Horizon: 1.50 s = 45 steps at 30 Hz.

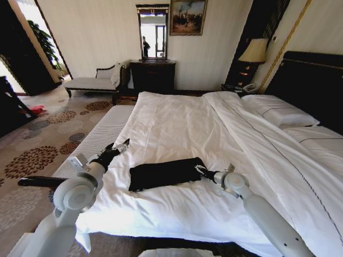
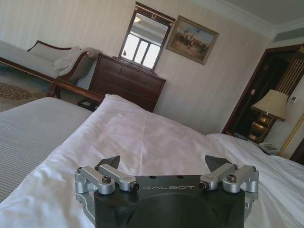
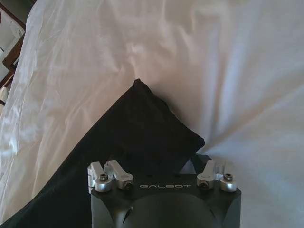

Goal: Fold the clothes on the bed.

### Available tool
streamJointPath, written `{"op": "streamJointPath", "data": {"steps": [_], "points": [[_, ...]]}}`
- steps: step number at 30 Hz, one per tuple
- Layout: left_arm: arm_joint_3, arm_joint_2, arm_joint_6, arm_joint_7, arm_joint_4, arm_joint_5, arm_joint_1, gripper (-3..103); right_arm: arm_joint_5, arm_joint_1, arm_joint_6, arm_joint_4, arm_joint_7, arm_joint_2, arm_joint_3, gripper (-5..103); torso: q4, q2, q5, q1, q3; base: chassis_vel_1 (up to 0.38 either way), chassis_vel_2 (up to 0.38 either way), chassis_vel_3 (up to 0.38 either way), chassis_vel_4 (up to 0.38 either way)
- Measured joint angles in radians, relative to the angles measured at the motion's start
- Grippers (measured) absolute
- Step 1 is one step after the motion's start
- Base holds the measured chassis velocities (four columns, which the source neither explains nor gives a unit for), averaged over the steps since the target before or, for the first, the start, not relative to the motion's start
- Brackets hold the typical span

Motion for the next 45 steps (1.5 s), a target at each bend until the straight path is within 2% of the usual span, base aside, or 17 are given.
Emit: {"op": "streamJointPath", "data": {"steps": [1,5,7,11,13,17,19,22,29,36,41,45], "points": [[0.0,0.0,0.0,0.0,0.0,0.0,0.0,100,0.0,0.0,0.0,0.0,0.0,0.0,0.0,79,0.0,0.0,0.0,0.0,0.0,0.0,0.0,0.0,0.0],[0.0,0.001,-0.006,0.001,0.009,0.01,-0.002,100,-0.004,-0.007,0.007,0.013,-0.001,0.003,0.0,57,0.0,0.0,0.0,0.0,0.0,0.0,0.0,0.0,0.0],[-0.001,0.001,-0.008,0.001,0.01,0.011,-0.003,100,-0.005,-0.01,0.009,0.018,-0.002,0.004,0.0,57,0.0,0.0,0.0,0.0,0.0,0.0,0.0,0.0,0.0],[-0.002,0.0,-0.013,0.001,0.015,0.013,-0.008,100,-0.017,-0.027,0.024,0.041,-0.002,0.006,0.0,35,0.0,0.0,0.0,0.0,0.0,0.0,0.0,0.0,0.0],[-0.003,0.0,-0.014,0.001,0.016,0.014,-0.008,100,-0.018,-0.032,0.027,0.046,-0.002,0.006,0.0,35,0.0,0.0,0.0,0.0,0.0,0.0,0.0,0.0,0.0],[-0.004,-0.002,-0.016,0.001,0.017,0.015,-0.009,100,-0.02,-0.054,0.036,0.072,-0.001,0.008,0.008,14,0.0,0.0,0.0,0.0,0.0,0.0,0.0,0.0,0.0],[-0.005,-0.003,-0.017,0.001,0.017,0.015,-0.009,100,-0.02,-0.059,0.038,0.078,0.0,0.009,0.011,14,0.0,0.0,0.0,0.0,0.0,0.0,0.0,0.0,0.0],[-0.006,-0.003,-0.017,0.001,0.018,0.016,-0.009,100,-0.022,-0.071,0.046,0.089,0.001,0.011,0.022,2,0.0,0.0,0.0002,0.0,0.0,0.0,0.0,0.0,0.0],[-0.009,-0.003,-0.019,0.001,0.021,0.016,-0.012,100,0.001,-0.085,0.066,0.13,0.012,0.003,0.089,0,0.0002,0.0,0.0,0.0,0.0,0.0,0.0,0.0,0.0],[-0.01,-0.008,-0.021,0.001,0.032,0.015,-0.032,100,0.057,-0.144,0.068,0.197,0.062,-0.034,0.194,0,-0.0001,0.0,0.0001,0.0,0.0,0.0,0.0,0.0,0.0],[-0.006,-0.016,-0.021,0.0,0.036,0.009,-0.049,100,0.059,-0.173,0.068,0.209,0.066,-0.04,0.215,0,-0.0003,0.0,0.0,0.0,0.0,0.0,0.0,0.0,0.0],[0.001,-0.023,-0.024,-0.001,0.038,0.0,-0.065,100,0.004,-0.162,0.075,0.174,0.058,-0.021,0.18,0,0.0,0.0,0.0003,0.0,0.0,0.0,0.0,0.0,0.0]]}}
